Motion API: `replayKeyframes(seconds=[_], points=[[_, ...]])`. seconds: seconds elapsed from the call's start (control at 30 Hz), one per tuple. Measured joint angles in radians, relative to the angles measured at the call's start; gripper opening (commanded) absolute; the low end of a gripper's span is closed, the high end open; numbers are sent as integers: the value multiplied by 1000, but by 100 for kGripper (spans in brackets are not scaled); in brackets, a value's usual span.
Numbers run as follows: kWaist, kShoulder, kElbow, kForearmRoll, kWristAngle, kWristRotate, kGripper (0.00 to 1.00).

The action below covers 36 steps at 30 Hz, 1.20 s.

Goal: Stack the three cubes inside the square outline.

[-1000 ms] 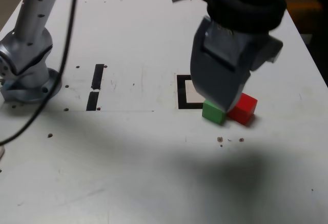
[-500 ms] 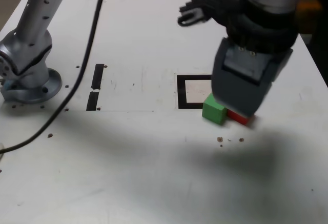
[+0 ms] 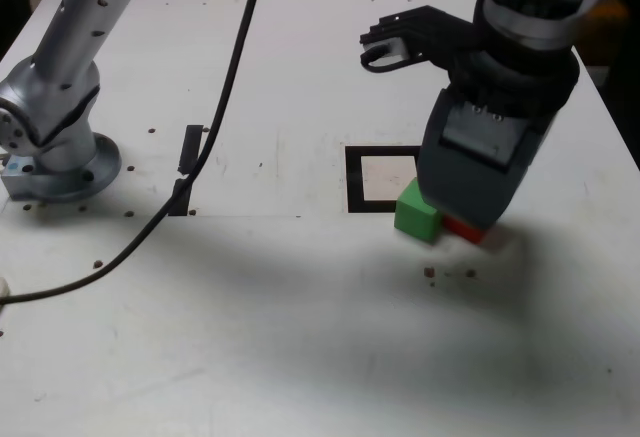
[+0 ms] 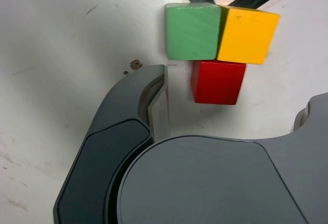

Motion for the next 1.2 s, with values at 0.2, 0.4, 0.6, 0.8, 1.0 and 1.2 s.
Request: replayKeyframes(seconds=[0.2, 0.4, 0.6, 0.8, 1.0, 1.2], points=[[8, 36, 0, -36, 4, 0, 98], [13, 86, -19, -39, 39, 0, 99], [29, 94, 38, -79, 62, 0, 99], [30, 68, 138, -178, 56, 0, 94], [31, 66, 136, -188, 60, 0, 81], [36, 66, 98, -163, 56, 5, 69]])
